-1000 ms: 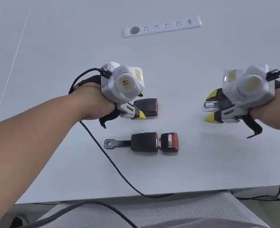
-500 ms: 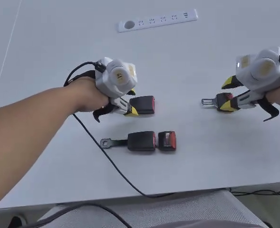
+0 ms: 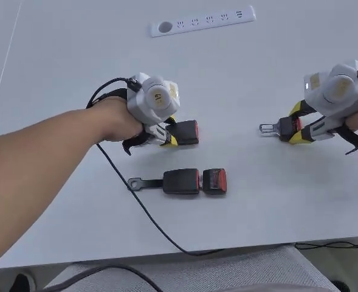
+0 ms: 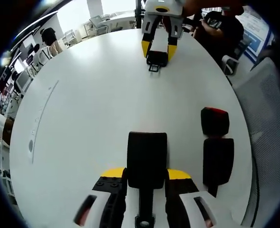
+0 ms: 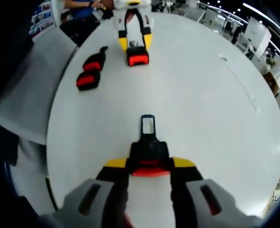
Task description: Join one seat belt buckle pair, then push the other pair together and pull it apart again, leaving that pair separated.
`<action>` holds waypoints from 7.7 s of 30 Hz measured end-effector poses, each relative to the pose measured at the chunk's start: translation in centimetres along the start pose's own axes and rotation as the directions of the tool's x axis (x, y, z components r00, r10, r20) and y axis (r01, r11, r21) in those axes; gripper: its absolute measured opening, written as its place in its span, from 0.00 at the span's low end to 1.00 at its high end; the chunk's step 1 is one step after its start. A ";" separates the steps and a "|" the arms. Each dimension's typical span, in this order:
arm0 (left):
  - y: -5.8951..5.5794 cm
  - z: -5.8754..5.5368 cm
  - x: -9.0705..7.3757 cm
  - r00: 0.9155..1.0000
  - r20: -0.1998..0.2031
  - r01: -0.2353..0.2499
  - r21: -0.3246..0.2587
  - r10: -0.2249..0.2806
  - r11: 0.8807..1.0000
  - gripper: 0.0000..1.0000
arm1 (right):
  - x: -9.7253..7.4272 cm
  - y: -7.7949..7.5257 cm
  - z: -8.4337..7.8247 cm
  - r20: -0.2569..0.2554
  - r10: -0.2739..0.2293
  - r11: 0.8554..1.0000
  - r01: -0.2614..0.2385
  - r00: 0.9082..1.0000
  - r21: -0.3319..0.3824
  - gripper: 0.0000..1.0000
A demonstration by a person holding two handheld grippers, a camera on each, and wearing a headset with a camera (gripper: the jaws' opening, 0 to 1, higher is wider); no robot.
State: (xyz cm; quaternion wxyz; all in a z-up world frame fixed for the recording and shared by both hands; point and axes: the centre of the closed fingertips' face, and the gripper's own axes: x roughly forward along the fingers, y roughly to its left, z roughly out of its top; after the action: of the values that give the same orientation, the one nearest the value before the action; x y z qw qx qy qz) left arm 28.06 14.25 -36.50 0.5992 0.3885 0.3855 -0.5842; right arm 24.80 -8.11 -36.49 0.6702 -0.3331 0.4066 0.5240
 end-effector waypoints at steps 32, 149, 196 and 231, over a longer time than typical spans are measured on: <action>-0.1 -0.3 0.1 1.000 -0.016 -0.008 0.064 0.009 0.998 0.31 | 3.0 1.7 6.4 0.077 0.052 0.998 -0.048 0.996 -0.048 0.32; -0.9 0.2 0.1 1.000 -0.030 0.005 0.107 -0.002 0.994 0.31 | 6.0 1.9 12.9 0.104 0.048 0.994 -0.037 0.993 -0.100 0.30; -0.5 0.4 0.0 0.998 -0.039 -0.043 0.130 0.049 0.991 0.39 | 0.0 -0.6 1.2 -0.016 -0.071 0.992 0.069 0.997 -0.109 0.39; -9.2 -5.9 -10.6 0.914 0.186 -0.249 -0.446 0.362 0.859 0.81 | -7.2 7.9 3.3 0.210 -0.294 0.914 0.210 0.933 0.346 0.71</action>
State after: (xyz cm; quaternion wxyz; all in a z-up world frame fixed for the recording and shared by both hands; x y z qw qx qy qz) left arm 18.63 23.77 -29.30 0.7990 0.2285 0.3501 -0.4321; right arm 16.90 -6.51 -28.67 0.8244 -0.1998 0.3485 0.3988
